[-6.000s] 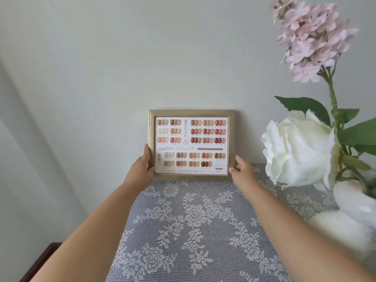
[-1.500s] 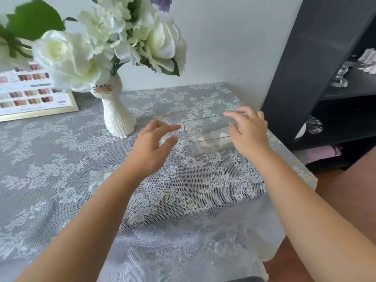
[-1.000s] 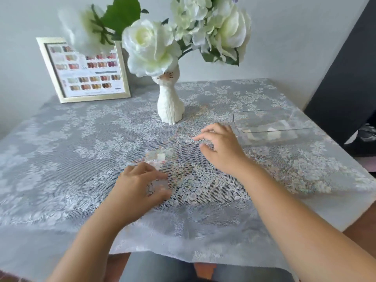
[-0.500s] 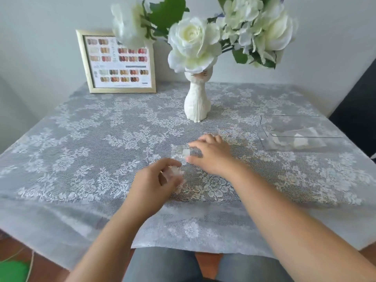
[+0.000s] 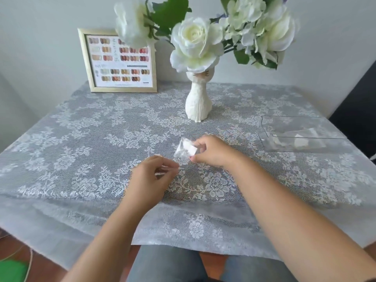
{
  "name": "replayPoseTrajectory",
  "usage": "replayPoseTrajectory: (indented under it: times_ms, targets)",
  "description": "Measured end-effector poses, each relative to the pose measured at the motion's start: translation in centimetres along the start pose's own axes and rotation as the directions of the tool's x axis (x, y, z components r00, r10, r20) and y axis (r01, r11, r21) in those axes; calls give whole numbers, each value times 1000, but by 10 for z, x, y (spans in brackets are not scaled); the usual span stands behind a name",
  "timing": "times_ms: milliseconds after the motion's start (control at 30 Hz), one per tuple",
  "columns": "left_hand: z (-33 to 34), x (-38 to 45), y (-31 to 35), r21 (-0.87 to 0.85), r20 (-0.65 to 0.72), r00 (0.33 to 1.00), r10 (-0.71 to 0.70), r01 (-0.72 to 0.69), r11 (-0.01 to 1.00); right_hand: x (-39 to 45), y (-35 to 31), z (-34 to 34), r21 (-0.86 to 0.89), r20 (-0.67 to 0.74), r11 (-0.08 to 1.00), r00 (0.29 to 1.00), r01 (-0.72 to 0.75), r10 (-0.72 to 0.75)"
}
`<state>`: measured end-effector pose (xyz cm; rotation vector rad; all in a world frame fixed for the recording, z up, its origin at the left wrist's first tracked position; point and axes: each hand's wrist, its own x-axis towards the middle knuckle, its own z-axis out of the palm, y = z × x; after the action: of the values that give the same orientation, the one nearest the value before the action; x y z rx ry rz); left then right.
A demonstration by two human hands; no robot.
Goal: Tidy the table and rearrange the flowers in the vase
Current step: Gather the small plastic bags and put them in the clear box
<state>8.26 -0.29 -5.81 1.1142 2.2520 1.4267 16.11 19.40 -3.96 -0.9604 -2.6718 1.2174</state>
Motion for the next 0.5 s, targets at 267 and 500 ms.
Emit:
replayPoseTrajectory:
  times_ms: [267, 500]
  targets:
    - [29, 34, 32, 48, 11, 986, 165, -165, 985, -41, 40, -42, 236, -340, 969, 941, 75, 9]
    - [96, 62, 78, 91, 226, 920, 319, -346, 934, -84, 119, -122, 203, -628, 979, 770, 18, 116]
